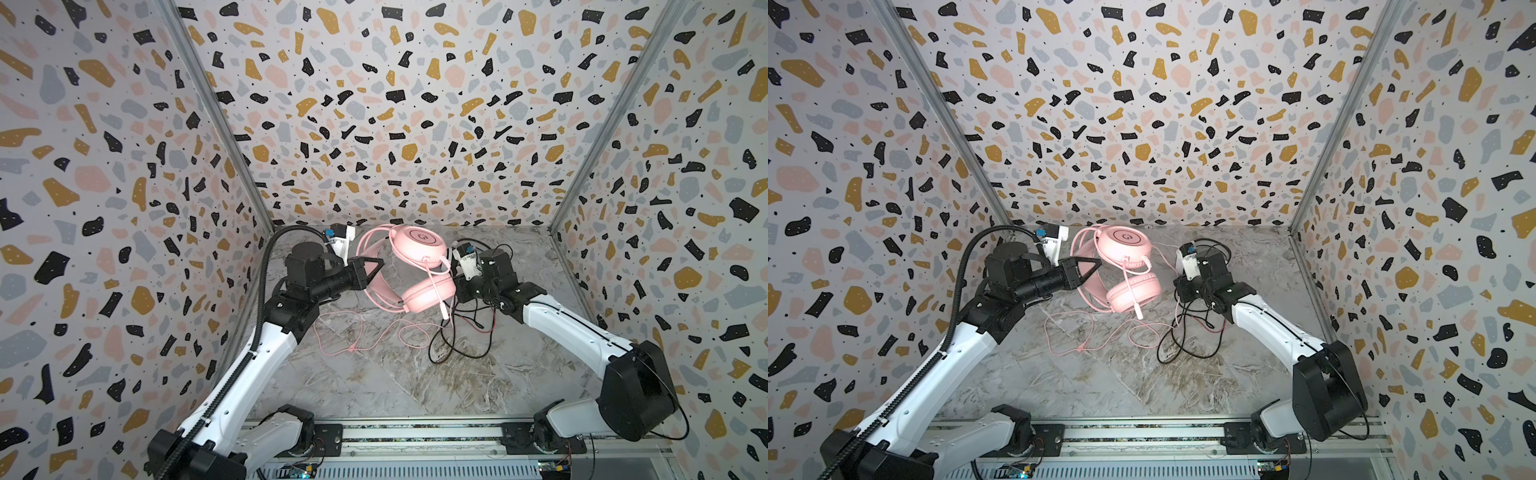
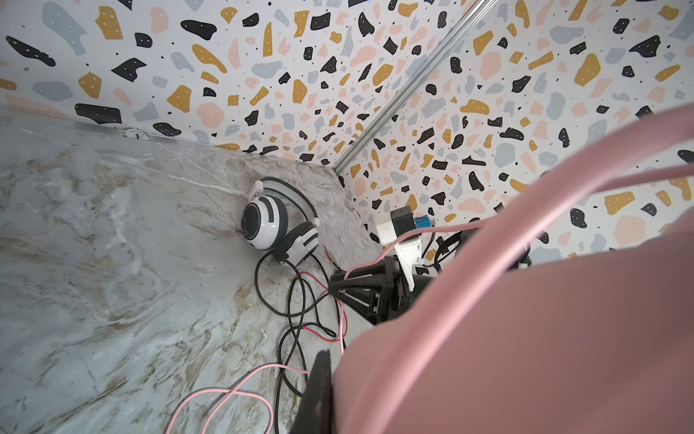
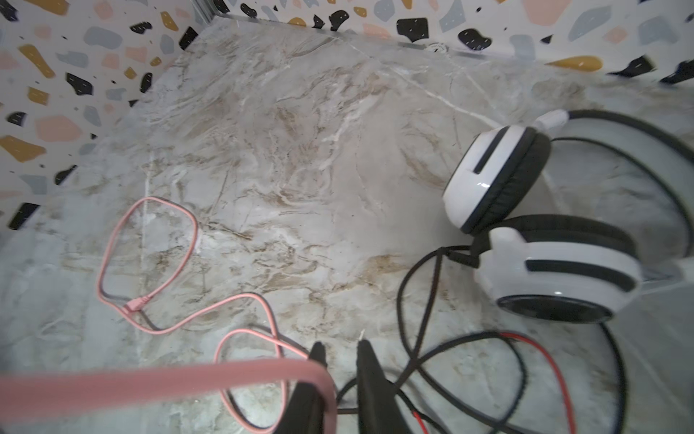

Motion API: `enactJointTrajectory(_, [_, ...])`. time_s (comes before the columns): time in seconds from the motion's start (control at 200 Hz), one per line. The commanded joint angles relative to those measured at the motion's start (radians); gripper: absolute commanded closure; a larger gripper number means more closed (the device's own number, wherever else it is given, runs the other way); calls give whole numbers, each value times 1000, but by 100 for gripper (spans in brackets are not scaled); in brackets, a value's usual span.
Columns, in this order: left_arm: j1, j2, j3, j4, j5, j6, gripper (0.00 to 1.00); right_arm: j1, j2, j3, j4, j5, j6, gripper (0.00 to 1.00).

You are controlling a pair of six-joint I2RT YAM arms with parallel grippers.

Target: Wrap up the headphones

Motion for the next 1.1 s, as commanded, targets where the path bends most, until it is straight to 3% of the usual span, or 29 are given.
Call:
enactJointTrajectory(0.0, [-2, -1, 51, 56, -10, -18, 100, 12, 7, -21, 146, -88, 61, 72])
enactJointTrajectory(0.21, [-2, 23, 100, 27, -7, -30, 100, 55, 129, -89, 442, -289, 161, 57])
enactJointTrajectory(0.416, [-2, 58, 193, -10, -32, -49, 100, 124, 250, -152, 678, -318, 260, 54])
enactJointTrajectory(0.816, [23, 140, 364, -66, -45, -61, 100, 219, 390, -217, 874, -342, 330, 53])
enactJointTrajectory(0.956, [82, 154, 373, -36, -28, -95, 100, 239, 384, -268, 884, -315, 321, 56])
enactJointTrajectory(1.096, [150, 165, 360, -26, -56, -125, 100, 239, 341, -329, 844, -253, 300, 72])
